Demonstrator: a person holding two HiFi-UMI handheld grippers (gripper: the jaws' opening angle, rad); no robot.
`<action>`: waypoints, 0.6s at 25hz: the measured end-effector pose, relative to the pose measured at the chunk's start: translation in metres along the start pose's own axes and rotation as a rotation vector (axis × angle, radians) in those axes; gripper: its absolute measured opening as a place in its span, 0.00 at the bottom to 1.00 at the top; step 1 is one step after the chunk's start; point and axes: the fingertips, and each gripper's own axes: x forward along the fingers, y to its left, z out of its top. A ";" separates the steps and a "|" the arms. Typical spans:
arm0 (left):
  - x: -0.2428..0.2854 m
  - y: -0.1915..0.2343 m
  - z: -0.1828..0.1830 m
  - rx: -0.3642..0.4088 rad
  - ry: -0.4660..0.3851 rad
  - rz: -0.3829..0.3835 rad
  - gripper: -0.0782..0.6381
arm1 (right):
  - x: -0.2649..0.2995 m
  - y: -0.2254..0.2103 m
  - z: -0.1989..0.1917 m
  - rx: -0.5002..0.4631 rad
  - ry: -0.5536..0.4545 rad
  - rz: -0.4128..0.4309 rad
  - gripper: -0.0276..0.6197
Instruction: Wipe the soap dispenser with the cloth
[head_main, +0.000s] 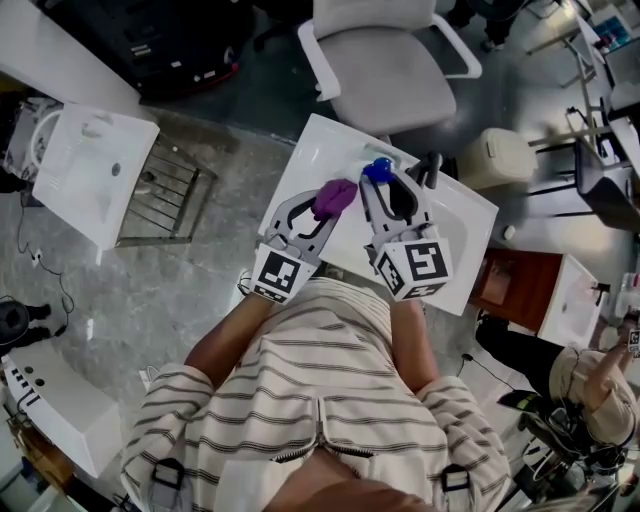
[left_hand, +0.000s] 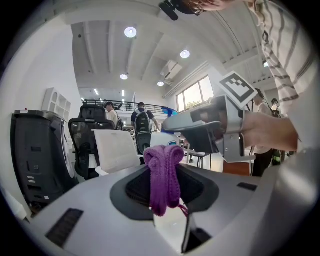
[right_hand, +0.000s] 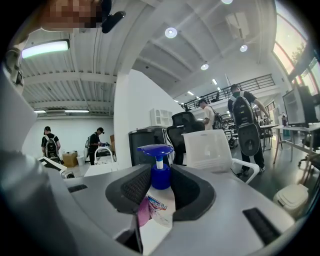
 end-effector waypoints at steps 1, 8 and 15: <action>0.000 0.001 0.001 -0.003 -0.004 0.002 0.27 | 0.000 -0.001 0.000 -0.005 0.001 0.004 0.24; -0.002 0.001 0.010 -0.024 -0.032 -0.001 0.27 | -0.010 -0.003 0.001 -0.026 0.009 0.042 0.25; -0.002 0.003 0.012 -0.033 -0.042 -0.011 0.27 | -0.016 -0.005 -0.002 -0.025 0.024 0.074 0.25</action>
